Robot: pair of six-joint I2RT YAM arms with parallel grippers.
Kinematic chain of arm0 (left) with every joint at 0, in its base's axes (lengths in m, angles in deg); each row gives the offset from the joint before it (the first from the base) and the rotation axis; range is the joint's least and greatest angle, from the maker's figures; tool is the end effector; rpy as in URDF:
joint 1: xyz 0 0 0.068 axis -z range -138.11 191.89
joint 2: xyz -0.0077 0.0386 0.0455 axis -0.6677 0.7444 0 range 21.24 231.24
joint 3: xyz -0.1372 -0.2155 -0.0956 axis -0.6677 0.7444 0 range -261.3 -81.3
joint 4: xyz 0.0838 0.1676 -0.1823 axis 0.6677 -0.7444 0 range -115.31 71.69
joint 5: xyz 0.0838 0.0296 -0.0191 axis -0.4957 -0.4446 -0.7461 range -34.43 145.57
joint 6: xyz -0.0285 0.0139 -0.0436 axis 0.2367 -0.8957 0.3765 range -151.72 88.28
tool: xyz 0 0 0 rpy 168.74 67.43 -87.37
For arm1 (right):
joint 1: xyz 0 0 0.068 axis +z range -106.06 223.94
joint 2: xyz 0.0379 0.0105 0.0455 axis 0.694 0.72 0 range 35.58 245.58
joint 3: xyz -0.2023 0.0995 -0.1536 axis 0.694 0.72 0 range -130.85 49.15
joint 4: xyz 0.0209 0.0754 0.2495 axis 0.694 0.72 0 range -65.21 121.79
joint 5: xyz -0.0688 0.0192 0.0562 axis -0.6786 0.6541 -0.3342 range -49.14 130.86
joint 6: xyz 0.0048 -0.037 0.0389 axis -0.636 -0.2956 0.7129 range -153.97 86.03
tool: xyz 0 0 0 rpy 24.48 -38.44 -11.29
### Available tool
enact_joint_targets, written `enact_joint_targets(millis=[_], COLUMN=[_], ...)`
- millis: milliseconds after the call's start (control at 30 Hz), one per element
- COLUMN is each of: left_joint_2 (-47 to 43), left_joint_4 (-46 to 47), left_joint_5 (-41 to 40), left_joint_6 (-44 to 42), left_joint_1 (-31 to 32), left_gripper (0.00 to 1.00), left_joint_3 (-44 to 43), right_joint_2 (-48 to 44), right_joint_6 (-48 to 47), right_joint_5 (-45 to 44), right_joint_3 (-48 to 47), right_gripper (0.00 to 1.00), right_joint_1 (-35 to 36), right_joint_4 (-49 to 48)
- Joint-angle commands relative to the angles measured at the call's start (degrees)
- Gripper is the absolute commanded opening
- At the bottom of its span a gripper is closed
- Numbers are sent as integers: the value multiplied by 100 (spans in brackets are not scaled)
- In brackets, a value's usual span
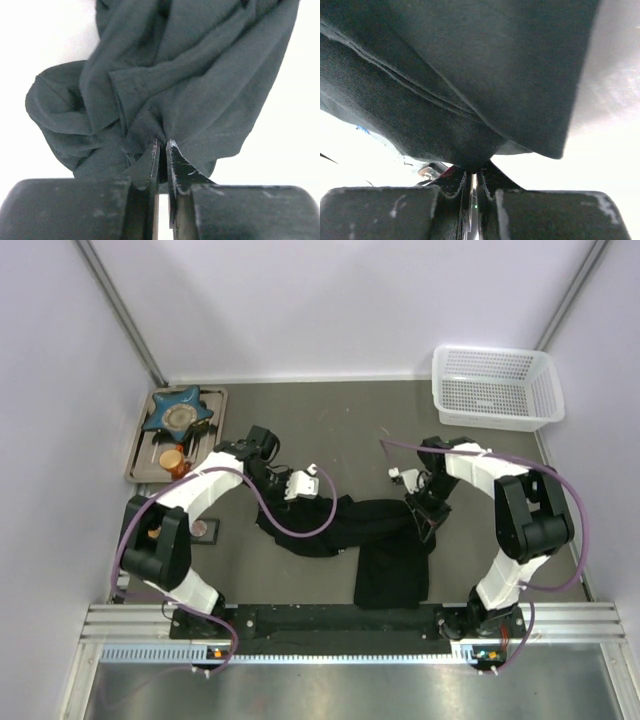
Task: Pin the brooch onto the clothing
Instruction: Flatten out the clothes at the center of the board.
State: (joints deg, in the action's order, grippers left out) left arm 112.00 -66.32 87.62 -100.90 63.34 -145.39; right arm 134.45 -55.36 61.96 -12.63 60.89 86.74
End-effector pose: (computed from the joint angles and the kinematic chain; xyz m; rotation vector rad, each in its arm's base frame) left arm 0.2694 -0.1262 0.2206 1.9367 1.7727 -0.5465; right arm 0.2598 0.0925 0.1686 0.9269 -2.7991 -0.5578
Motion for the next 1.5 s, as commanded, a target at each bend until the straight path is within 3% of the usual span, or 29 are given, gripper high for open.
enact_joint_targets(millis=[0,167,300,467,567,600,700,800,933,1100,1367,1467], left_joint_2=[-513,-1209,-1815,-2053,-2211,-2290,-2300,-2186,-2133,-1879,-1474,-1439], left_joint_4=[-525,52,853,672,459,450,223,-594,-561,-393,-429,-385], left_joint_5=[-357,-217,-77,125,266,188,-5,-278,-735,-481,-367,-323], left_joint_6=[-211,791,1950,2077,1787,1699,1253,22,-454,-447,-341,-323], left_joint_1=[8,-325,-1088,-1407,-1407,-1407,-1416,-1407,-1416,-1398,-1389,-1389], left_gripper=[0,0,0,0,0,0,0,0,0,0,0,0], left_joint_3=[98,266,362,485,792,863,1022,1127,1513,1435,1119,1127], right_joint_2=[1,114,299,282,-103,-235,-623,-650,43,1571,2294,2426], right_joint_6=[117,-84,-426,-1068,-1411,-1560,-1972,-2473,-2345,-1466,-1518,-1387], right_joint_5=[-528,-1080,-1328,-1618,-1348,-1259,-977,-713,-590,-230,-229,-212], right_joint_3=[-771,-2029,-3074,-3253,-2806,-2526,-2226,-2294,-2934,-4489,-4800,-4660], right_gripper=[0,0,0,0,48,75,90,91,90,80,59,59], right_joint_1=[-279,-535,-544,-535,-605,-753,-1183,-1675,-2124,-2495,-2521,-2547], right_joint_4=[-272,-272,-228,-79,106,98,124,185,194,414,388,379])
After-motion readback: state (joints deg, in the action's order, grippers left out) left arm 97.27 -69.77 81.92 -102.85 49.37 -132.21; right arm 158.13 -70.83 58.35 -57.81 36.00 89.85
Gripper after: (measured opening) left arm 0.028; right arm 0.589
